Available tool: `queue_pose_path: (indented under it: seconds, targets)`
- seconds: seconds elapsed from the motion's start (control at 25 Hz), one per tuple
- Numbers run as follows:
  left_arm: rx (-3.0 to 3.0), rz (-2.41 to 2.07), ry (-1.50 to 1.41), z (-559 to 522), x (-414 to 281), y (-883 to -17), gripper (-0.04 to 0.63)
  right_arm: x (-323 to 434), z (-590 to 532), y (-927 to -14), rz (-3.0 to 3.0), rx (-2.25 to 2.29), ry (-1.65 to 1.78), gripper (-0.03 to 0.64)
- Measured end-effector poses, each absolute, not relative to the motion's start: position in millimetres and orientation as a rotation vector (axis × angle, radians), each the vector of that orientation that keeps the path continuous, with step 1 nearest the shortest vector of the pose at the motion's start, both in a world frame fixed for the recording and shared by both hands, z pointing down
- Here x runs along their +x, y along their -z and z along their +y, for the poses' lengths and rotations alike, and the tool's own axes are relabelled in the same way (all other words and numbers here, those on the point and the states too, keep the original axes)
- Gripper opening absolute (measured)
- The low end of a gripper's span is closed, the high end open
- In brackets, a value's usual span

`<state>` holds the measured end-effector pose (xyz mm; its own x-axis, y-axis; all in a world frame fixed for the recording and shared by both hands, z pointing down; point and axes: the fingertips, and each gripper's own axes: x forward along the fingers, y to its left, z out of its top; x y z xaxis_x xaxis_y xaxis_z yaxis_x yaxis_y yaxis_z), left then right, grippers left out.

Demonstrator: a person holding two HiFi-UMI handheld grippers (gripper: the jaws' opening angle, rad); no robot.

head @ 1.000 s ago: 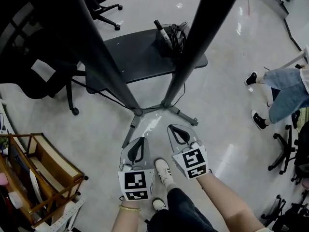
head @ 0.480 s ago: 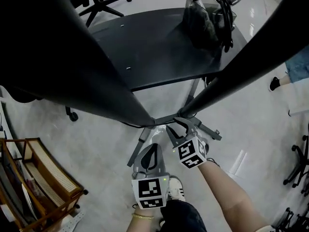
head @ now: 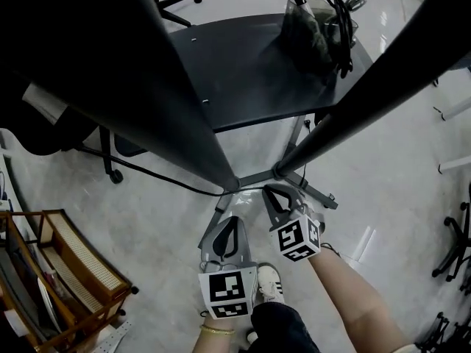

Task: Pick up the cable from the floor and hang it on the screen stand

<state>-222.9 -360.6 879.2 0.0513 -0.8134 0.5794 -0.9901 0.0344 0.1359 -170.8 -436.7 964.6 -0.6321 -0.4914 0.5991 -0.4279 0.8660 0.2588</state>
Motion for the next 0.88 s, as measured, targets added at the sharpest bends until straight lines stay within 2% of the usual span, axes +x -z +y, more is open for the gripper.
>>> queue_pose_path:
  seconds: [0.24, 0.56, 0.88]
  targets:
    - [1.901, -1.772, -0.394, -342, -189, -778, 0.008, -126, -423, -832, -2.428, 0.877, 0.142, 0.005]
    - [2.046, -1.749, -0.314, -291, -150, -555, 0.008, -51, -393, -598, -2.458, 1.220, 0.137, 0.005]
    - [2.174, -1.833, -0.299, -293, -148, -374, 0.008, -38, -378, -388, -2.538, 1.346, 0.072, 0.005]
